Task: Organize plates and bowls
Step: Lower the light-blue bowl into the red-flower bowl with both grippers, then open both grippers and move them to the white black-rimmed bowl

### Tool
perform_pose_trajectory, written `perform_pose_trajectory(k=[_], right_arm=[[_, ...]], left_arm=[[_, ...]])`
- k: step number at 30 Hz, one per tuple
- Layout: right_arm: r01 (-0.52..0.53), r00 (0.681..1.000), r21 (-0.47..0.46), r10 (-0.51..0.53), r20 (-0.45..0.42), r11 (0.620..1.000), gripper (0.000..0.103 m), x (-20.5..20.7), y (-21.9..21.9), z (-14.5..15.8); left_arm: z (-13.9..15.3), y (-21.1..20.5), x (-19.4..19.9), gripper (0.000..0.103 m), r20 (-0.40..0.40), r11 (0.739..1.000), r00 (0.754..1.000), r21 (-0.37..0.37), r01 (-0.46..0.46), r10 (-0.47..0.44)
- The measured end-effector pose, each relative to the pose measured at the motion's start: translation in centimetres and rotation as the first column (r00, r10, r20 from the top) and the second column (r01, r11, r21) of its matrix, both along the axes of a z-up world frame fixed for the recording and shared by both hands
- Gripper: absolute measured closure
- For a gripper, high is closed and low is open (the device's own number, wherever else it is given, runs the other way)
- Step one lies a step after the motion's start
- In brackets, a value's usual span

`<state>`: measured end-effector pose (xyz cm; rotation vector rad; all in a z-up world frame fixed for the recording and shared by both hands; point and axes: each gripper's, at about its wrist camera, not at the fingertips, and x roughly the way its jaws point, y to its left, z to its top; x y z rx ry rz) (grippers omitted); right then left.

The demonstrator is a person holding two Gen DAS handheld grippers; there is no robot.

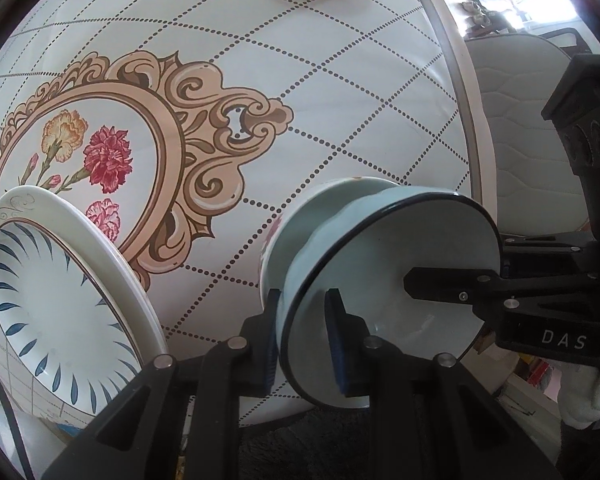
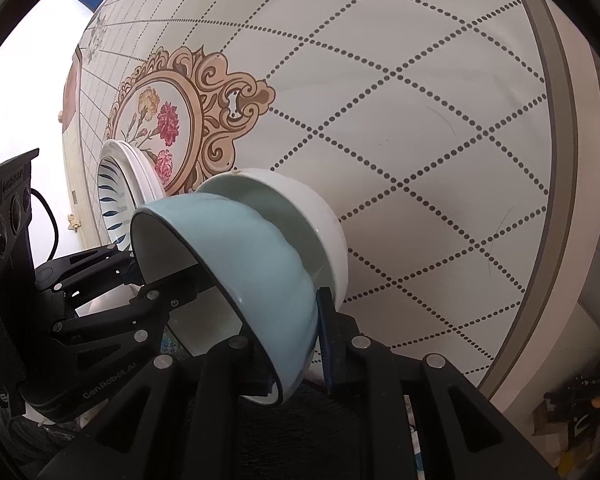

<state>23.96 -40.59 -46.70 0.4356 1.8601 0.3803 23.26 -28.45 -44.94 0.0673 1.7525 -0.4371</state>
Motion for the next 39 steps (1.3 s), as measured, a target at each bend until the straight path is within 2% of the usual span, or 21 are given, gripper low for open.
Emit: perform_pose_trajectory(k=[5, 19, 22, 30, 34, 36, 38, 39], right_arm=[[-0.01, 1.0, -0.006, 0.01, 0.002, 1.0, 0.084, -0.3, 0.1, 0.2], [-0.052, 0.999, -0.061, 0.051, -0.006, 0.997, 0.082, -0.2, 0.9, 0.8], [-0.036, 0.999, -0.067, 0.034, -0.024, 0.997, 0.081, -0.2, 1.0, 0.7], [0.031, 0.998, -0.009, -0.032, -0.053, 0.999, 0.07, -0.1, -0.1, 0.6], [0.021, 0.999, -0.054, -0.023, -0.04, 0.998, 0.068, -0.3, -0.5, 1.1], [0.024, 1.0, -0.057, -0.025, -0.015, 0.998, 0.069, -0.6, -0.7, 1.8], [0.037, 0.999, -0.062, -0.037, -0.006, 0.997, 0.084, -0.8, -1.2, 2.2], [0.04, 0.999, -0.059, -0.04, 0.0, 0.997, 0.085, -0.9, -1.4, 2.3]], left_arm=[[0.5, 0.4, -0.1, 0.085, 0.025, 1.0, 1.0, 0.006, -0.004, 0.004], [1.2, 0.3, 0.0, 0.085, 0.031, 1.0, 0.999, 0.003, -0.018, 0.018], [1.3, 0.3, 0.1, 0.086, 0.031, 1.0, 0.999, 0.002, -0.02, 0.02], [1.0, 1.4, 0.0, 0.085, 0.021, 0.999, 0.999, -0.003, -0.037, 0.037], [1.0, 1.3, -0.2, 0.085, 0.023, 1.0, 0.999, 0.002, -0.026, 0.026], [0.9, 1.3, -0.2, 0.085, 0.021, 1.0, 0.999, 0.003, -0.028, 0.028], [0.8, 1.3, -0.3, 0.085, 0.023, 1.0, 0.999, 0.006, -0.029, 0.029], [1.0, 1.3, -0.2, 0.085, 0.022, 1.0, 0.999, 0.005, -0.031, 0.031]])
